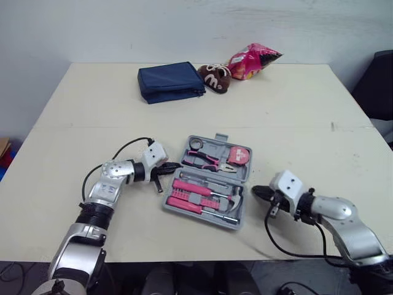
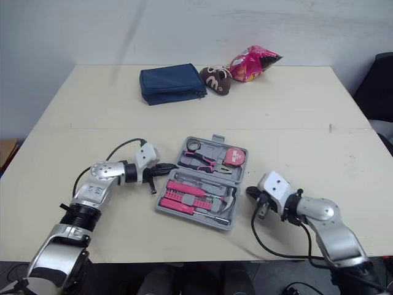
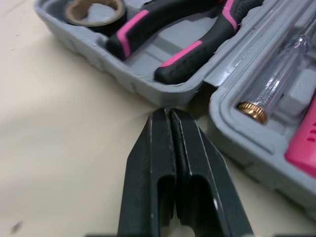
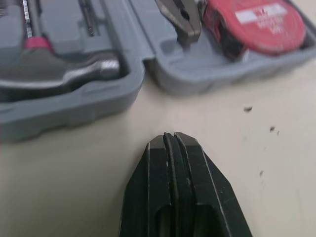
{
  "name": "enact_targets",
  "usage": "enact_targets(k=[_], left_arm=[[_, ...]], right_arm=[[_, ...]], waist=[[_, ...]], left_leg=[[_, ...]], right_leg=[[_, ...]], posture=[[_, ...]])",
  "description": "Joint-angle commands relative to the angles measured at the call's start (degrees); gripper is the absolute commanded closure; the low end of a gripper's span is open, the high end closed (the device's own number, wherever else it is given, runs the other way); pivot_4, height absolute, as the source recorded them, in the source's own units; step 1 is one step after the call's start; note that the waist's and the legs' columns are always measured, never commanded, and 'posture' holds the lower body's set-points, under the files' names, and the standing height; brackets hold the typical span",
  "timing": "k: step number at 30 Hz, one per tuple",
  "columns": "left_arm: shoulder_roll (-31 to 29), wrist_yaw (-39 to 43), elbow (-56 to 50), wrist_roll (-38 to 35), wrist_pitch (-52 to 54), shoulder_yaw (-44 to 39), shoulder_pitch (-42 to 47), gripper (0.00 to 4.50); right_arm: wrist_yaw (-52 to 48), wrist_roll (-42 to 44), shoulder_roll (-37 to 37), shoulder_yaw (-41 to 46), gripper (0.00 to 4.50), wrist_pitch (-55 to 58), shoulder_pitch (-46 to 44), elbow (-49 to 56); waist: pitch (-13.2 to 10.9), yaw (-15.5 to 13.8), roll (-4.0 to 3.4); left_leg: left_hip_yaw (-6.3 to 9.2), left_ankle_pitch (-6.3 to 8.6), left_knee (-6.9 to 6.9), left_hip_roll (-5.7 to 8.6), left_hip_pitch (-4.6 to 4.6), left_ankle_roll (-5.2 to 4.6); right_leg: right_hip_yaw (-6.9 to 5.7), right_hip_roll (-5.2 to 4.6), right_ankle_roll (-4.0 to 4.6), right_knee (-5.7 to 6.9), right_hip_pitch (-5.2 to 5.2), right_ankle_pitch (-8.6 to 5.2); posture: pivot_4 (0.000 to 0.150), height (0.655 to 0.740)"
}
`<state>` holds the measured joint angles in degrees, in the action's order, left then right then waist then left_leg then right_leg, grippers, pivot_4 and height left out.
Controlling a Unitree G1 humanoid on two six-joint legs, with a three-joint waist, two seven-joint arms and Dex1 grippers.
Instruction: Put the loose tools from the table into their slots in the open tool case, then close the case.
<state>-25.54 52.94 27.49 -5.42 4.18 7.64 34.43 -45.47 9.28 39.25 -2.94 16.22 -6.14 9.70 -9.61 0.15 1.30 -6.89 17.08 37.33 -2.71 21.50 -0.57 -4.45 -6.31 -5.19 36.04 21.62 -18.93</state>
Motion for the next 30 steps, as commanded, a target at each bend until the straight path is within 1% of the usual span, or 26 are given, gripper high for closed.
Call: enact_targets(k=[1, 7, 13, 21, 23, 25, 26, 28, 29, 30], left_arm=[[0.26, 1.32, -2.15, -0.34, -0.94, 0.22, 0.51, 4.50], [-2.33, 6.08, -10.53, -3.16, 4.00, 0.21, -3.90, 4.50], [-4.60, 5.19, -17.64, -3.68, 8.76, -1.03, -8.91, 4.50], [-4.19, 1.91, -17.05, -2.49, 8.83, -2.06, -10.02, 4.50], [-4.71, 2.17, -17.28, -2.76, 9.43, -2.23, -10.30, 4.50], [-6.10, 0.88, -18.03, -4.09, 11.76, -5.22, -10.96, 4.50], [-6.77, 0.02, -18.39, -4.48, 11.86, -6.77, -11.29, 4.09], [-7.98, 0.23, -19.54, -6.30, 12.50, -9.12, -12.02, 3.78], [-8.55, 0.81, -20.32, -7.28, 13.07, -9.94, -12.34, 3.37], [-9.70, 2.12, -22.11, -9.51, 15.43, -11.23, -12.47, 2.96]], right_arm=[[-0.17, -0.81, -1.24, -1.37, 4.38, -1.20, -1.46, -0.85], [-1.38, -0.78, -3.12, -3.63, 4.38, -0.91, -3.72, -0.41], [-2.04, -0.87, -3.22, -3.84, 4.38, -0.43, -4.35, 0.27], [-3.75, -0.57, -2.54, -4.56, 4.38, 2.23, -4.18, 1.26], [-1.45, -2.74, -2.28, -3.67, 4.38, 1.37, -4.19, 0.69], [3.16, -7.44, 0.10, -0.90, 4.38, -0.87, -3.43, 0.64], [4.13, -8.11, 1.37, 0.86, 4.50, -0.28, -2.77, 1.18], [-1.03, -1.26, 3.73, 3.92, 3.85, 6.27, -0.31, 4.59], [-2.01, 0.38, 4.36, 5.29, 3.62, 7.05, 0.30, 5.55], [-3.02, 3.83, 5.26, 8.15, 3.18, 10.92, 0.51, 7.08]], waist=[[0.00, -0.02, 0.00], [0.00, 0.54, 0.00], [-0.02, 1.15, -0.01], [-0.02, 1.35, -0.02], [-0.02, 1.36, -0.02], [-0.02, 1.37, -0.03], [-0.03, 1.37, -0.03], [-0.09, 1.30, -0.06], [-0.11, 1.27, -0.04], [-0.11, 1.26, -0.04]], left_leg=[[0.01, -0.01, -0.01, -0.01, 0.00, 0.02], [-0.05, -0.02, -0.01, -0.01, 0.00, 0.04], [0.03, -0.03, -0.11, -0.03, 0.00, 0.07], [0.08, -0.02, -0.16, -0.04, 0.00, 0.06], [0.09, -0.02, -0.16, -0.03, 0.00, 0.05], [0.09, -0.02, -0.16, -0.03, -0.01, 0.05], [0.09, -0.02, -0.16, -0.02, 0.00, 0.05], [0.08, -0.03, -0.16, -0.01, 0.00, 0.07], [0.09, -0.03, -0.19, 0.00, 0.01, 0.07], [0.10, -0.02, -0.23, -0.01, 0.02, 0.08]], right_leg=[[0.00, 0.01, 0.00, -0.02, 0.00, 0.00], [0.01, 0.00, 0.00, -0.03, 0.00, 0.00], [0.15, -0.01, 0.01, -0.04, 0.00, -0.01], [0.27, -0.02, 0.03, -0.06, -0.01, -0.02], [0.28, -0.03, 0.03, -0.05, -0.01, -0.02], [0.31, -0.03, 0.03, -0.05, -0.01, -0.02], [0.34, -0.05, 0.03, -0.05, -0.01, -0.02], [0.35, -0.08, 0.03, -0.05, 0.00, -0.02], [0.35, -0.10, 0.03, -0.07, 0.01, -0.02], [0.34, -0.10, 0.03, -0.12, 0.00, -0.02]], posture=[[0.150, 0.7400], [0.150, 0.7400], [0.150, 0.7400], [0.150, 0.7400], [0.150, 0.7400], [0.150, 0.7400], [0.150, 0.7400], [0.150, 0.7400], [0.150, 0.7400], [0.150, 0.7400]])
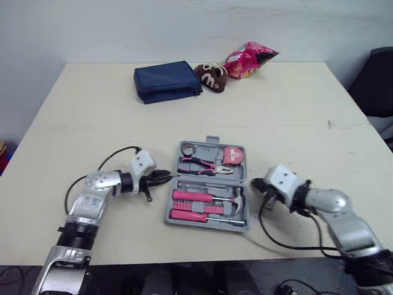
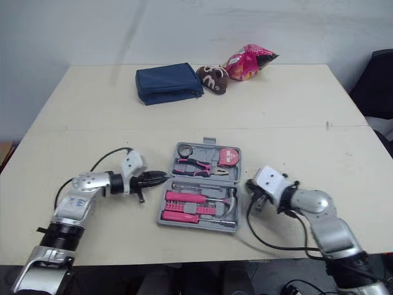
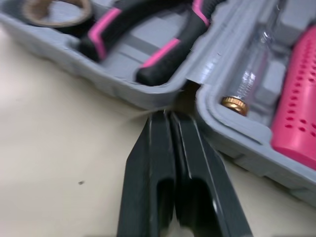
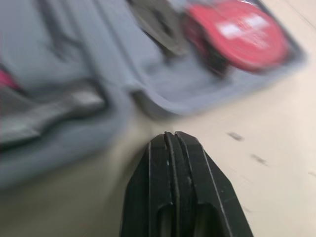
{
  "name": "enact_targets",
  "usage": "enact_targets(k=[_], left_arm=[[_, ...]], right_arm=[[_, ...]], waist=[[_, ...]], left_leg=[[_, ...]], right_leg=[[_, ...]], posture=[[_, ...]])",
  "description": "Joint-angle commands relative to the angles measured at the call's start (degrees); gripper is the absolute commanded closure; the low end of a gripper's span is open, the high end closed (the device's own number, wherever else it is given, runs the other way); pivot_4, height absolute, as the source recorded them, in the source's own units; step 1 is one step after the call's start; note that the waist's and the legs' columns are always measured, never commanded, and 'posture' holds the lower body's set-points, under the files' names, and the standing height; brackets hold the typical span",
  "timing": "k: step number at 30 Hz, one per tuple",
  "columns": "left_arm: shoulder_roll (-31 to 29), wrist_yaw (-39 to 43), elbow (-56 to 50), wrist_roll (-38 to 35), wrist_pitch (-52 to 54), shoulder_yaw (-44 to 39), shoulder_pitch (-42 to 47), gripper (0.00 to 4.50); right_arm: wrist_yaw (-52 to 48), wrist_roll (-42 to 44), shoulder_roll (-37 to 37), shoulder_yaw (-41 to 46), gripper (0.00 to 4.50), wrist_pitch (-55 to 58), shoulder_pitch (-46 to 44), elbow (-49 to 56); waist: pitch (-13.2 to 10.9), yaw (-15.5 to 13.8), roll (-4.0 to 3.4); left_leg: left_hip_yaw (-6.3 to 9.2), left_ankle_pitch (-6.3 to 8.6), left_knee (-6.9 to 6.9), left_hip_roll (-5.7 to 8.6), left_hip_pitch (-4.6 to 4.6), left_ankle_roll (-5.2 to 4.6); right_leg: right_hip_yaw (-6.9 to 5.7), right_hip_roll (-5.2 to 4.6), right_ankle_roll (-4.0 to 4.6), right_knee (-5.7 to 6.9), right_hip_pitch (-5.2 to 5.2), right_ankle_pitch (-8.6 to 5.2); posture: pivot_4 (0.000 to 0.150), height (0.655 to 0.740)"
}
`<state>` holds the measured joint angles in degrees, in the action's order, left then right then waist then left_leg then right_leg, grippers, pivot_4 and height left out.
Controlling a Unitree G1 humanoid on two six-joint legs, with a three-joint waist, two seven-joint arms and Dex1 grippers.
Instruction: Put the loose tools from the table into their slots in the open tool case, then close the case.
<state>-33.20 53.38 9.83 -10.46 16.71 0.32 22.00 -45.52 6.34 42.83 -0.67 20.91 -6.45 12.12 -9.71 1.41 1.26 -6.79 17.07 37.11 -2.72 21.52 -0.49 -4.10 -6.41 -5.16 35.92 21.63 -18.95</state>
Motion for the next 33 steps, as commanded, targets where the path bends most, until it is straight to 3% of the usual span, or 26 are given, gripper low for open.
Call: enact_targets(k=[1, 6, 7, 10, 12, 16, 23, 33], left_arm=[[-3.20, 1.85, -6.09, -5.74, 5.91, -4.73, 0.07, 2.59], [-5.76, -2.33, -11.61, -10.01, 25.37, -5.43, 4.17, 0.29], [-5.10, -3.74, -12.21, -11.39, 30.04, -5.60, 5.92, 0.13], [-3.16, -8.47, -13.46, -12.35, 41.37, -3.82, 11.77, 0.13], [-2.33, -10.95, -13.81, -11.55, 45.95, -1.69, 14.26, 0.13], [2.34, -18.94, -12.13, -8.56, 50.38, 1.15, 18.79, 0.13], [6.31, -22.45, -12.40, -8.61, 53.46, 3.30, 21.16, 0.13], [6.36, -25.57, -11.85, -6.81, 55.37, 6.32, 22.21, 0.13]], right_arm=[[-2.21, 8.69, 2.32, 8.42, 2.71, 10.81, 0.35, 5.95], [1.67, 17.81, 4.47, 13.77, 0.23, 41.35, -6.52, 10.30], [1.52, 20.85, 4.21, 14.47, 0.10, 47.79, -9.28, 10.72], [3.73, 25.71, -0.11, 16.02, 0.10, 65.58, -18.89, 10.71], [8.01, 25.21, -4.19, 16.85, 0.10, 70.63, -23.32, 9.58], [17.46, 23.55, -9.00, 12.74, 0.10, 71.59, -29.21, 4.99], [28.73, 25.85, -14.01, 12.19, 0.10, 71.59, -33.62, -0.14], [38.45, 32.46, -15.79, 10.49, 0.10, 71.59, -34.43, -2.84]], waist=[[-0.08, 0.00, -0.01], [-0.28, 0.02, -0.18], [-0.29, 0.01, -0.20], [-0.42, 0.02, -0.28], [-0.46, 0.13, -0.27], [-0.45, 0.00, -0.27], [-0.46, 0.00, -0.26], [-0.46, 0.11, -0.25]], left_leg=[[0.00, 0.00, -0.02, 0.00, 0.00, 0.00], [0.10, 0.11, 0.06, 0.04, 0.02, -0.26], [0.14, 0.10, 0.04, 0.04, 0.02, -0.26], [0.21, 0.09, 0.00, 0.03, 0.08, -0.24], [0.23, 0.06, 0.00, 0.03, 0.14, -0.19], [0.15, -0.16, 0.08, 0.12, 0.76, 0.11], [-0.04, -0.44, 0.40, 0.27, 1.66, 0.01], [-0.12, -0.56, 0.48, 0.31, 1.72, -0.01]], right_leg=[[-0.01, 0.00, 0.00, -0.01, 0.00, 0.00], [-0.01, -0.11, 0.00, 0.06, -0.02, 0.00], [-0.03, -0.11, 0.00, 0.06, -0.02, 0.00], [-0.10, -0.10, 0.05, 0.06, 0.03, -0.02], [-0.13, -0.07, 0.05, 0.07, 0.07, -0.02], [-0.10, -0.05, 0.03, 0.17, 0.70, -0.01], [-0.11, -0.02, -0.07, 0.82, 1.68, 0.04], [-0.14, -0.03, -0.08, 1.11, 1.87, 0.05]], posture=[[0.150, 0.7400], [0.150, 0.7400], [0.150, 0.7400], [0.150, 0.7400], [0.150, 0.7400], [0.150, 0.7400], [0.150, 0.7400], [0.150, 0.7400]])
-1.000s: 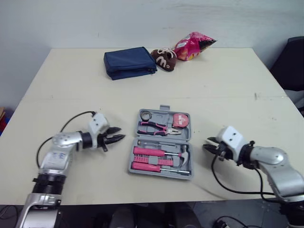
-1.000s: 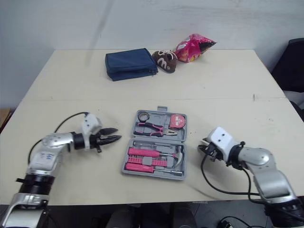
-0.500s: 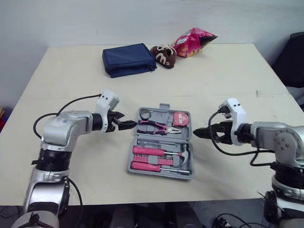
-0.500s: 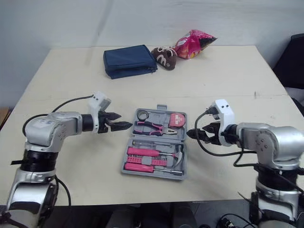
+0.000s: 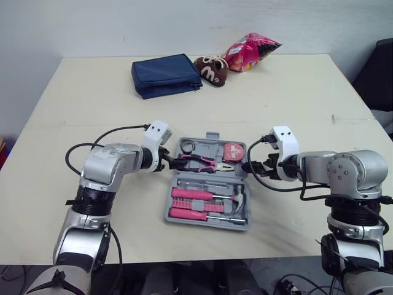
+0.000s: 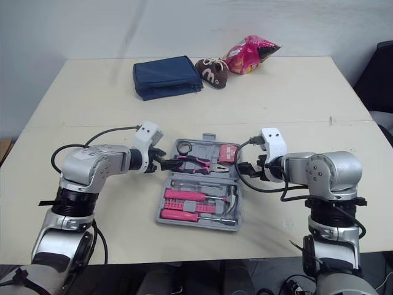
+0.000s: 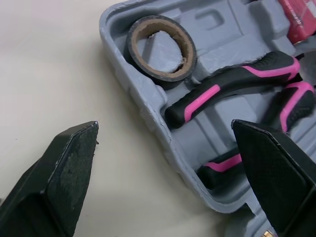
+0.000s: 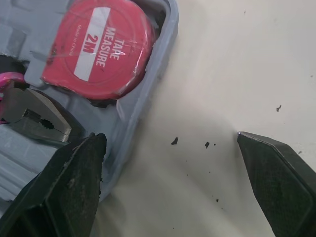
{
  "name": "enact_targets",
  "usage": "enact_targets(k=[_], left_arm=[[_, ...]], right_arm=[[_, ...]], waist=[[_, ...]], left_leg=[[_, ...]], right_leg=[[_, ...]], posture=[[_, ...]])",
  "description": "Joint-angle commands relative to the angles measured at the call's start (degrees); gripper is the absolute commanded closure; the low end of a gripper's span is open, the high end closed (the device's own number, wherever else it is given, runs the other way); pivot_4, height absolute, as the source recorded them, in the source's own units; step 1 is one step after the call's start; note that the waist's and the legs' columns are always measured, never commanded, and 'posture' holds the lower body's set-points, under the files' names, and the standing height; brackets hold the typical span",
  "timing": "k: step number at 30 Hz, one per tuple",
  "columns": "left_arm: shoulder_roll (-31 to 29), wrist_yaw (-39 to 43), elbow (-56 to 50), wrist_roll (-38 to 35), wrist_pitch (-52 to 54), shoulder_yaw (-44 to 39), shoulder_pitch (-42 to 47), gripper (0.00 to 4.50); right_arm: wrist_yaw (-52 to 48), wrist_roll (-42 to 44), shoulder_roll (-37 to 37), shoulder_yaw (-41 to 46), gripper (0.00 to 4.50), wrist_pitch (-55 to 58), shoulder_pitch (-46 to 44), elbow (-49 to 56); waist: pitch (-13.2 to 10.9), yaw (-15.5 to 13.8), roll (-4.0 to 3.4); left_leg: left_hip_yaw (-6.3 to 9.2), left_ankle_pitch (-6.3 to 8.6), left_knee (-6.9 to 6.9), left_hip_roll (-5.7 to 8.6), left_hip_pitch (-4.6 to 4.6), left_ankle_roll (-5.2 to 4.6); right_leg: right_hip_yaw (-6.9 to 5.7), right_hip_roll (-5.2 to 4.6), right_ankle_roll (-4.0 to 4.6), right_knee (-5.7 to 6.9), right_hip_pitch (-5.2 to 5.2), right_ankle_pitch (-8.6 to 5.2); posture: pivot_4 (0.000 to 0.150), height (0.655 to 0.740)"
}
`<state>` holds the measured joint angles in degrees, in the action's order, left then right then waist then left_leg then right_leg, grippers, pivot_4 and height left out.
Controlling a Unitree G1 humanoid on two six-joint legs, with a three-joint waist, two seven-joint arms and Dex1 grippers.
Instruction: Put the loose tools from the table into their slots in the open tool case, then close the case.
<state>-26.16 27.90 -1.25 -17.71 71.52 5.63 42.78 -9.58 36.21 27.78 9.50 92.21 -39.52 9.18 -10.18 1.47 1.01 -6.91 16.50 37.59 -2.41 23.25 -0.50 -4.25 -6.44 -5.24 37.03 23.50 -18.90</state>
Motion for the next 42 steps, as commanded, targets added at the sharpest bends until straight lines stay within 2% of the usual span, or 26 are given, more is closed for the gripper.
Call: enact_targets(k=[1, 3, 6, 7, 13, 15, 19, 21, 24, 27, 30, 35, 37, 41, 42], left_arm=[[-0.63, -0.11, -0.81, 0.40, 0.86, 1.27, 1.44, 0.13], [-0.65, -0.20, -0.90, 0.44, 1.18, 1.85, 1.43, 0.13], [-0.72, 0.00, -1.22, 0.18, 1.79, 2.52, 1.41, 1.00], [-0.60, -0.02, -1.25, 0.08, 1.94, 2.47, 1.40, 1.35], [0.55, 0.13, -1.52, -0.69, 1.06, 1.64, 1.14, 4.15], [1.48, -0.28, -1.93, -0.82, -0.40, 0.50, 0.69, 4.45], [3.71, -0.53, -2.05, -1.39, -5.22, -2.96, 0.05, 4.45], [5.21, -0.05, -2.14, -1.60, -11.56, -5.07, -0.87, 4.45], [5.38, 4.66, -2.13, -0.04, -28.33, -5.10, -3.87, 4.45], [3.65, 8.39, -0.47, 3.72, -41.82, -2.61, -6.29, 4.45], [1.79, 10.81, 2.26, 8.29, -57.26, -0.63, -10.47, 4.45], [2.11, 10.41, 6.96, 11.99, -76.95, -1.09, -15.58, 4.45], [1.92, 11.16, 8.47, 12.52, -84.02, -1.21, -17.50, 4.45], [1.21, 13.55, 9.34, 11.42, -91.29, -1.62, -19.64, 4.45], [0.95, 13.90, 9.45, 11.36, -92.51, -1.72, -19.96, 4.13]], right_arm=[[3.41, 3.00, -1.04, 0.23, 0.10, 0.29, -1.53, -0.23], [5.11, 3.98, -1.64, 0.01, 0.10, 0.29, -1.82, -0.80], [7.56, 5.41, -2.81, 0.09, 0.95, 0.29, -2.00, -1.51], [8.39, 6.01, -3.22, 0.32, 1.34, 0.29, -1.97, -1.75], [11.97, 7.07, -6.03, 2.84, 4.46, 0.29, -1.83, 0.08], [10.58, 5.88, -6.74, 2.78, 4.50, -2.07, -1.56, 4.10], [7.25, 4.14, -6.36, 0.85, 4.50, -9.48, 1.20, 10.29], [4.37, 1.14, -5.07, -1.53, 4.50, -18.00, 4.78, 13.50], [-0.78, -4.44, -2.18, -5.67, 4.50, -30.70, 11.95, 15.92], [-4.58, -11.00, 0.61, -9.32, 4.50, -42.41, 17.10, 15.05], [-6.67, -20.57, 2.49, -11.98, 4.50, -60.24, 23.15, 11.41], [-10.18, -33.75, 6.27, -14.93, 4.50, -91.36, 31.22, 1.96], [-8.93, -38.57, 7.48, -15.50, 4.50, -99.51, 33.37, -1.22], [-6.60, -44.19, 8.26, -14.48, 4.50, -109.00, 35.37, -4.53], [-6.59, -43.91, 8.15, -13.84, 4.13, -110.83, 35.73, -5.03]], waist=[[0.00, 0.06, 0.00], [0.00, 0.04, 0.00], [0.00, 0.06, 0.00], [0.00, 0.09, 0.00], [0.04, 0.03, -0.01], [0.05, -0.24, -0.03], [0.04, -0.40, -0.03], [0.04, -0.56, -0.03], [0.04, -1.21, -0.03], [0.03, -1.24, -0.02], [0.03, -1.24, -0.02], [0.03, -1.42, -0.02], [0.03, -1.40, -0.02], [0.03, -1.36, -0.02], [0.03, -1.35, -0.02]], left_leg=[[0.00, 0.00, 0.00, -0.01, 0.00, 0.00], [0.00, 0.00, 0.00, -0.01, 0.00, 0.01], [0.00, 0.00, 0.00, -0.02, 0.00, 0.01], [0.00, 0.00, 0.00, -0.02, -0.01, 0.01], [0.02, -0.01, 0.02, -0.05, -0.05, 0.02], [0.01, -0.04, 0.07, 0.07, -0.12, -0.03], [0.07, -0.08, 0.07, 0.18, -0.06, -0.07], [0.06, -0.08, 0.05, 0.20, -0.02, -0.07], [0.00, -0.08, -0.03, 0.25, 0.00, -0.07], [-0.17, -0.07, -0.11, 0.30, 0.00, -0.09], [-0.24, -0.07, -0.11, 0.33, -0.03, -0.14], [-0.23, -0.11, -0.10, 0.44, -0.09, -0.27], [-0.21, -0.10, -0.10, 0.47, -0.09, -0.31], [-0.19, -0.12, -0.04, 0.47, -0.12, -0.35], [-0.19, -0.12, -0.03, 0.47, -0.13, -0.35]], right_leg=[[0.00, 0.00, 0.00, 0.00, 0.00, 0.00], [0.00, 0.00, 0.00, 0.01, 0.00, 0.00], [0.01, 0.00, 0.00, 0.01, 0.00, 0.00], [0.01, 0.00, 0.00, 0.01, -0.01, 0.00], [0.04, 0.01, 0.00, 0.00, -0.07, 0.00], [0.05, -0.02, 0.00, -0.07, -0.09, 0.00], [0.34, -0.05, -0.02, -0.04, -0.05, 0.01], [0.36, -0.03, -0.04, -0.05, -0.01, 0.02], [0.34, -0.01, -0.06, -0.10, 0.05, 0.03], [0.06, 0.06, -0.18, -0.12, 0.08, 0.10], [0.05, 0.03, -0.22, -0.31, 0.09, 0.12], [0.03, -0.08, -0.25, -0.30, 0.03, 0.14], [0.00, -0.12, -0.28, -0.34, -0.02, 0.15], [-0.01, -0.14, -0.32, -0.31, -0.07, 0.17], [-0.01, -0.15, -0.32, -0.29, -0.07, 0.17]], posture=[[0.150, 0.7400], [0.150, 0.7400], [0.150, 0.7400], [0.150, 0.7400], [0.150, 0.7400], [0.150, 0.7400], [0.150, 0.7400], [0.150, 0.7400], [0.150, 0.7400], [0.150, 0.7400], [0.150, 0.7400], [0.150, 0.7400], [0.150, 0.7400], [0.150, 0.7400], [0.150, 0.7400]])
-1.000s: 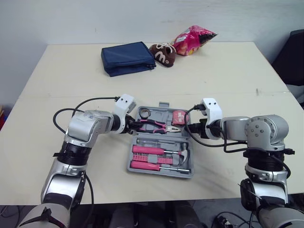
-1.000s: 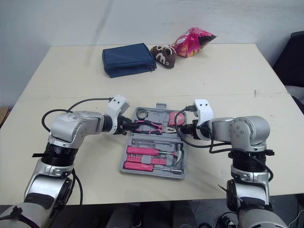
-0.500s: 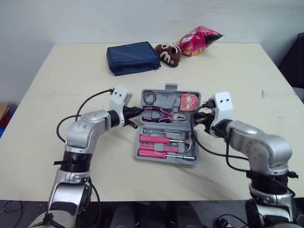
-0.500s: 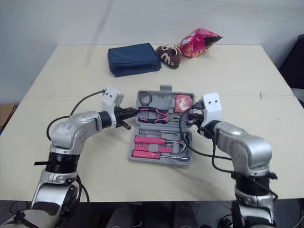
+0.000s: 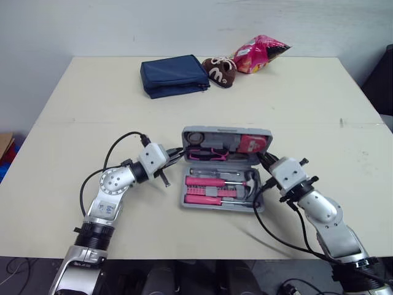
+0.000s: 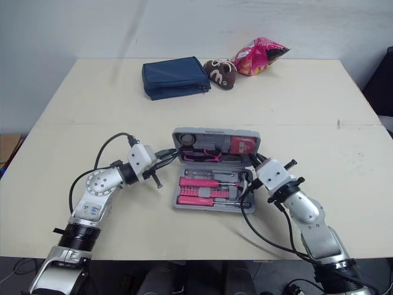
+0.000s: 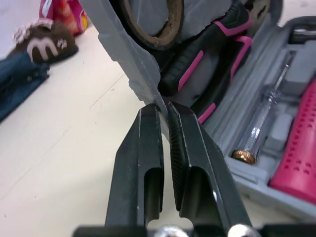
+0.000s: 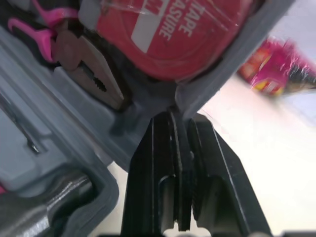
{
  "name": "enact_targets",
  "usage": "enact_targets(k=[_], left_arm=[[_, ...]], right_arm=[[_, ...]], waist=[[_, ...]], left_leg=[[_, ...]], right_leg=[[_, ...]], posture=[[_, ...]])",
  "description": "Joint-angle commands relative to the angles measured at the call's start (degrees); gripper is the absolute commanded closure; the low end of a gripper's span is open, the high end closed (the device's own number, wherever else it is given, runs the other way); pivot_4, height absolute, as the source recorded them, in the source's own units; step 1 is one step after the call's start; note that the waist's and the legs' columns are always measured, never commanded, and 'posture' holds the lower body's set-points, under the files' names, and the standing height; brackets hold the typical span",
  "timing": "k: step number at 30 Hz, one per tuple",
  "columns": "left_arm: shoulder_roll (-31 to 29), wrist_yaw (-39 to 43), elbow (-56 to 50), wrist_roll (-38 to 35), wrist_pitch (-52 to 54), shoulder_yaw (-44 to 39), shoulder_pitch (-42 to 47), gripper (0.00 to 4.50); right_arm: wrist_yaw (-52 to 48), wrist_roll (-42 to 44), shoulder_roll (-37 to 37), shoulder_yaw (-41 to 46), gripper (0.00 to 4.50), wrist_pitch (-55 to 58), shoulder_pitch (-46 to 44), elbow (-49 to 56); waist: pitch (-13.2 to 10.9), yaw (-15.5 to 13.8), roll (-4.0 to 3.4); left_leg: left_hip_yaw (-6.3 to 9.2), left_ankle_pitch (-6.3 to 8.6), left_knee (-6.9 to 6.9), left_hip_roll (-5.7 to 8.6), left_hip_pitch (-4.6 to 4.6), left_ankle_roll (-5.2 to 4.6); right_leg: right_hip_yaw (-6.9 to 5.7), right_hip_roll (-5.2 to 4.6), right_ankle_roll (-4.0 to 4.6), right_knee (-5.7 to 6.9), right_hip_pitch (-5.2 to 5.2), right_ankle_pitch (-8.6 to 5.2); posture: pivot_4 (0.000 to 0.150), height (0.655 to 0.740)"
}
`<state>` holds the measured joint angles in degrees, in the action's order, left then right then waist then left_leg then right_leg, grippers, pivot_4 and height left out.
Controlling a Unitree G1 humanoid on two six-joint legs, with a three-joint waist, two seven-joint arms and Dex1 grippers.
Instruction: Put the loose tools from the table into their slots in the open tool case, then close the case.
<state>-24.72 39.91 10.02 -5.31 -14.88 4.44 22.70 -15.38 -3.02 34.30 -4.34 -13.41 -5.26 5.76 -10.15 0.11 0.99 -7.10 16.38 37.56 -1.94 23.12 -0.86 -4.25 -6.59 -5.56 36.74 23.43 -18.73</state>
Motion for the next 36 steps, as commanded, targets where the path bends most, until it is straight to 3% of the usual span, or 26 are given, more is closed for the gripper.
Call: enact_targets(k=[1, 2, 5, 8, 13, 17, 20, 21, 24, 27, 32, 36], left_arm=[[-1.33, 2.30, -1.72, -0.71, -8.22, -0.81, -0.41, 3.78], [-2.29, 2.60, -1.49, -0.17, -10.12, -1.12, -0.88, 3.52], [-5.69, 3.89, 0.17, 0.43, -13.78, -2.20, -2.40, 2.14], [-10.58, 5.52, 3.43, -0.38, -13.73, -4.69, -5.14, 2.12], [-16.16, 9.79, 7.90, -4.94, -8.33, -8.38, -8.00, 2.12], [-15.44, 11.61, 8.37, -8.09, -2.63, -8.99, -4.16, 2.12], [-13.95, 12.77, 7.76, -9.26, 1.09, -8.08, -0.55, 2.12], [-13.53, 13.11, 7.60, -9.33, 2.27, -7.75, 0.30, 2.12], [-10.24, 14.46, 9.21, -7.29, 6.55, -3.66, 6.71, 2.89], [-7.05, 16.48, 13.42, -3.57, 8.29, 1.45, 12.92, 4.35], [-1.22, 15.20, 24.50, 1.50, 9.84, 6.09, 21.20, 4.43], [1.60, 16.31, 30.69, 3.90, 4.75, 7.75, 24.05, 4.43]], right_arm=[[0.01, -5.54, 2.24, 1.23, 3.72, -7.45, 2.15, -2.04], [0.87, -6.54, 2.87, 2.53, 3.37, -9.08, 2.89, -2.28], [2.98, -10.31, 5.58, 5.79, 1.78, -13.71, 5.73, -3.16], [2.97, -11.52, 8.95, 9.85, 0.32, -17.99, 11.52, -4.69], [-2.09, -5.25, 12.97, 17.46, 0.32, -20.47, 23.39, -4.65], [-11.79, 9.29, 13.85, 20.39, 0.32, -14.21, 30.73, 0.81], [-18.86, 19.60, 14.37, 20.04, 1.07, -6.24, 35.55, 9.21], [-20.36, 21.28, 14.50, 19.96, 1.53, -4.15, 36.59, 11.45], [-24.90, 23.94, 16.21, 15.46, 3.00, 4.59, 38.34, 19.95], [-24.71, 24.30, 16.45, 10.81, 4.50, 15.35, 35.25, 23.87], [-26.12, 20.87, 15.36, 3.53, 4.50, 23.20, 29.00, 24.91], [-25.33, 17.04, 13.64, 0.36, 4.50, 24.99, 23.74, 22.48]], waist=[[0.00, -0.05, 0.00], [0.00, -0.12, 0.00], [0.00, -0.02, 0.00], [0.01, 0.24, -0.01], [0.00, 0.13, -0.01], [-0.05, -0.33, 0.03], [-0.05, -0.15, 0.03], [-0.04, -0.12, 0.03], [-0.04, -0.06, 0.03], [-0.02, -0.14, 0.10], [-0.04, -0.23, 0.13], [-0.06, -0.03, 0.19]], left_leg=[[0.01, 0.00, 0.02, -0.01, -0.01, 0.00], [0.04, 0.00, 0.05, -0.01, -0.01, 0.00], [0.08, 0.01, 0.06, 0.00, 0.00, -0.02], [0.06, 0.01, 0.03, -0.02, -0.07, -0.02], [0.06, -0.01, -0.14, -0.10, -0.19, 0.01], [0.28, 0.37, -0.30, -0.04, -0.94, -0.40], [0.56, 0.46, -0.25, -0.23, -1.04, -0.31], [0.59, 0.47, -0.26, -0.26, -1.04, -0.28], [0.53, 0.47, -0.26, -0.34, -1.07, -0.15], [0.55, 0.46, -0.09, -0.33, -1.05, -0.14], [0.41, 0.46, 0.08, -0.22, -0.99, -0.14], [0.33, 0.48, 0.29, -0.26, -0.89, -0.17]], right_leg=[[0.00, 0.01, 0.00, 0.01, -0.01, 0.00], [-0.04, 0.00, 0.00, 0.01, -0.04, 0.00], [-0.08, -0.02, 0.00, -0.01, -0.08, 0.00], [-0.05, -0.01, 0.00, 0.01, -0.09, 0.00], [-0.08, 0.04, 0.03, -0.12, -0.17, -0.02], [-0.19, -0.07, -0.03, -0.47, -1.16, 0.02], [-0.05, -0.17, 0.02, -0.75, -1.53, 0.05], [-0.05, -0.16, 0.03, -0.75, -1.54, 0.05], [-0.12, -0.03, 0.04, -0.76, -1.54, 0.04], [-0.38, 0.17, 0.04, -0.68, -1.55, 0.04], [-0.42, 0.21, 0.02, -0.67, -1.49, 0.05], [-0.37, 0.26, -0.05, -0.69, -1.45, 0.09]], posture=[[0.150, 0.7400], [0.150, 0.7400], [0.150, 0.7400], [0.150, 0.7400], [0.150, 0.7400], [0.150, 0.7400], [0.150, 0.7400], [0.150, 0.7400], [0.150, 0.7400], [0.150, 0.7400], [0.150, 0.7400], [0.150, 0.7400]])
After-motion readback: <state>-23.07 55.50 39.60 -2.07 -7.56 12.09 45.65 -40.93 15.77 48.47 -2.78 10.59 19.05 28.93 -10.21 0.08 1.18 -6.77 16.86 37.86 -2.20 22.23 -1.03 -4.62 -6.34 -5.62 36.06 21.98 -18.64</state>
